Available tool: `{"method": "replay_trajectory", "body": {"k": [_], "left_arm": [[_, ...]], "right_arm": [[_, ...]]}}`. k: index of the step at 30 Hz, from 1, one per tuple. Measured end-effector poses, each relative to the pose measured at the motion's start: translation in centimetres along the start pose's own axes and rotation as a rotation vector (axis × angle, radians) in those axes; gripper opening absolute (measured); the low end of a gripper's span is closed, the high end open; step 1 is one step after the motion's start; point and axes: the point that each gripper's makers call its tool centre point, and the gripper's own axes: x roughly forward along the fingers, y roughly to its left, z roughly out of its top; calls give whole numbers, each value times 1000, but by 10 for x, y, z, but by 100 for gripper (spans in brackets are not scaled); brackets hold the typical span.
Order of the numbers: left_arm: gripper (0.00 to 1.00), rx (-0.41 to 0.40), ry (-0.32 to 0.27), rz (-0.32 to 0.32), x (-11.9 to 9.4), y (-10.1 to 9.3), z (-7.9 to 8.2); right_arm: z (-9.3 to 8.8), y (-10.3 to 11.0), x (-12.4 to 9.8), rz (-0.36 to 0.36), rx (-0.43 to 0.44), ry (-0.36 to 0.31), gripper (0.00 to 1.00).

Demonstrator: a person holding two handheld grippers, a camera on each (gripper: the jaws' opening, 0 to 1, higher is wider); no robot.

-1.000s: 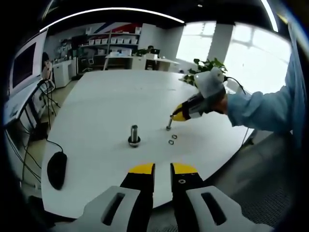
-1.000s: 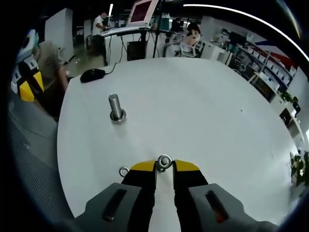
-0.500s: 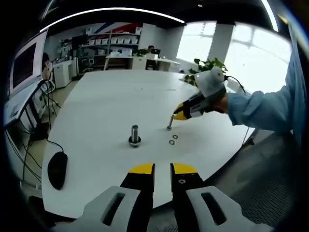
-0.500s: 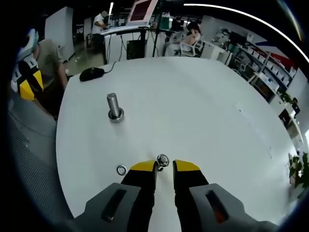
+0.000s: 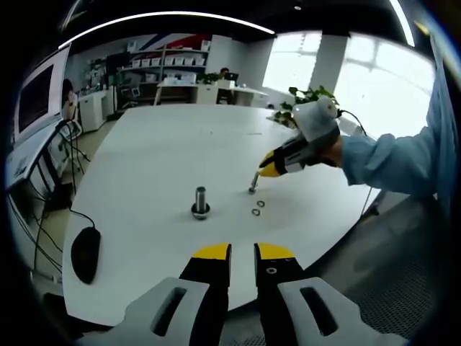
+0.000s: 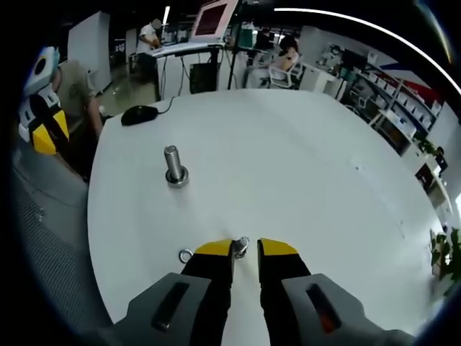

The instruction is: Place the washer onto the threaded stud by aligning its center hole with the stud, sliding it down to the base, and recovering from edge contact or off-axis alignment until the washer reaches the visible bottom stop.

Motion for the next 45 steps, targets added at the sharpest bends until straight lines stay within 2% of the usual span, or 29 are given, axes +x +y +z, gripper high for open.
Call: {"method": "replay_trajectory", "body": {"k": [26, 30, 45], "left_arm": [[10, -1, 1, -1, 0, 0, 0], [10, -1, 3, -1, 1, 0, -1], [10, 0, 10, 0, 1, 0, -2]], "right_arm": [[-7, 7, 2, 19, 0, 18, 14], [-8, 11, 2, 34, 2, 19, 11], [-20, 35, 12, 119, 2, 66, 11]]}}
